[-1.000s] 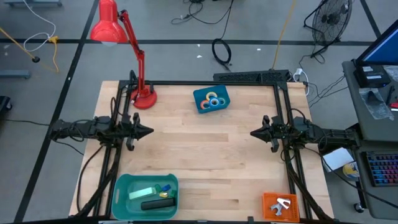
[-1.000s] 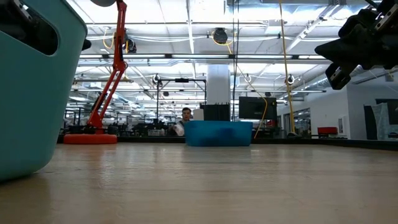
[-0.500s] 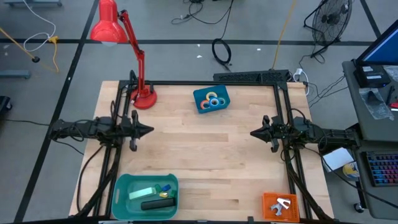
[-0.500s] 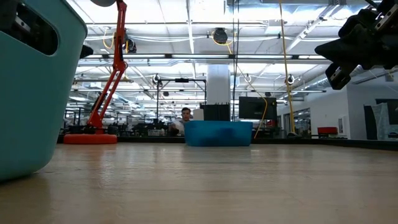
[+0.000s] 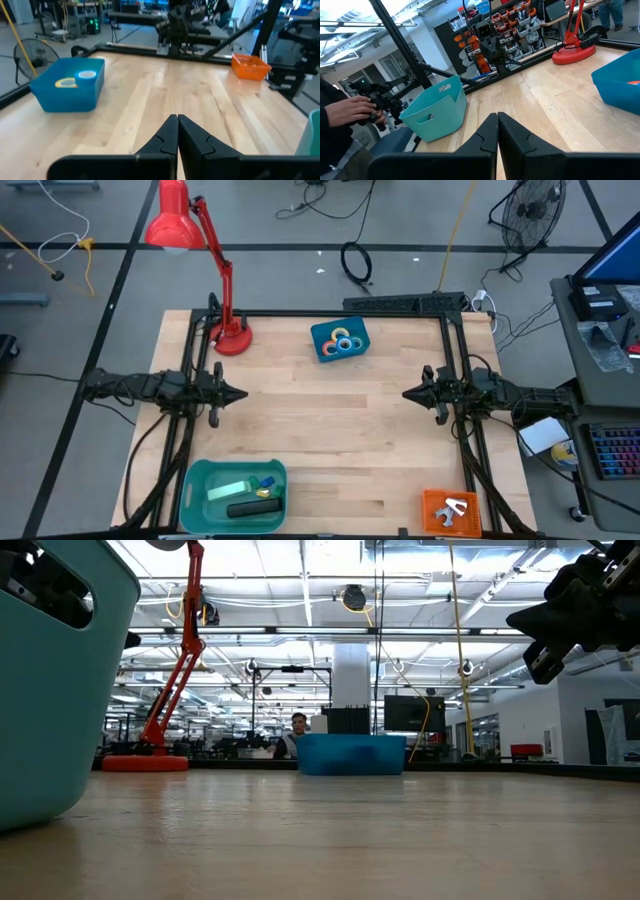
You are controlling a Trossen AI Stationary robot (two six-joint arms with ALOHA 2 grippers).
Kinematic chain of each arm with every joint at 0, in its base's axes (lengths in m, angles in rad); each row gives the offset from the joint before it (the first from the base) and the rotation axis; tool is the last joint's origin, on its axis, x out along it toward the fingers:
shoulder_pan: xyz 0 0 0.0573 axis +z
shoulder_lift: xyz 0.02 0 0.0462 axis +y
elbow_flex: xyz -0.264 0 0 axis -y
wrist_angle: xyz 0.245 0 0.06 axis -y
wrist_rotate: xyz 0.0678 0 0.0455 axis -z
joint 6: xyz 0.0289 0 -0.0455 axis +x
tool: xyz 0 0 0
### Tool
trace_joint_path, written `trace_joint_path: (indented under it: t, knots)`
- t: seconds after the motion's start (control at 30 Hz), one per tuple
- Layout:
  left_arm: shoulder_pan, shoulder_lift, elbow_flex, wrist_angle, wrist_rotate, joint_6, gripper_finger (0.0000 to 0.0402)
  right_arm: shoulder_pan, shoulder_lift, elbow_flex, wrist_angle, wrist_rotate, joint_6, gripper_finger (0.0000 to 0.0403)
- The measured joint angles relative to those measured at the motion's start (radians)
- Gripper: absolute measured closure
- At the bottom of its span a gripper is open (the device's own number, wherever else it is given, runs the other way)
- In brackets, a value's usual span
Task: Pick and place Stapler, Stapler remover, tape
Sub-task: Return to Home Position
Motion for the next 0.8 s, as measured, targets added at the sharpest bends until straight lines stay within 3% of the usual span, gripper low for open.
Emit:
trace_joint_path:
  t: [0.4, 0.8]
  knots:
    - [-0.029, 0.000, 0.000, -0.013, -0.044, -0.003, 0.0399, 0.000, 0.000, 0.000, 0.000, 0.000, 0.000, 0.0399]
    - [-0.029, 0.002, 0.000, -0.013, -0.044, 0.003, 0.0371, 0.000, 0.000, 0.000, 0.000, 0.000, 0.000, 0.0399]
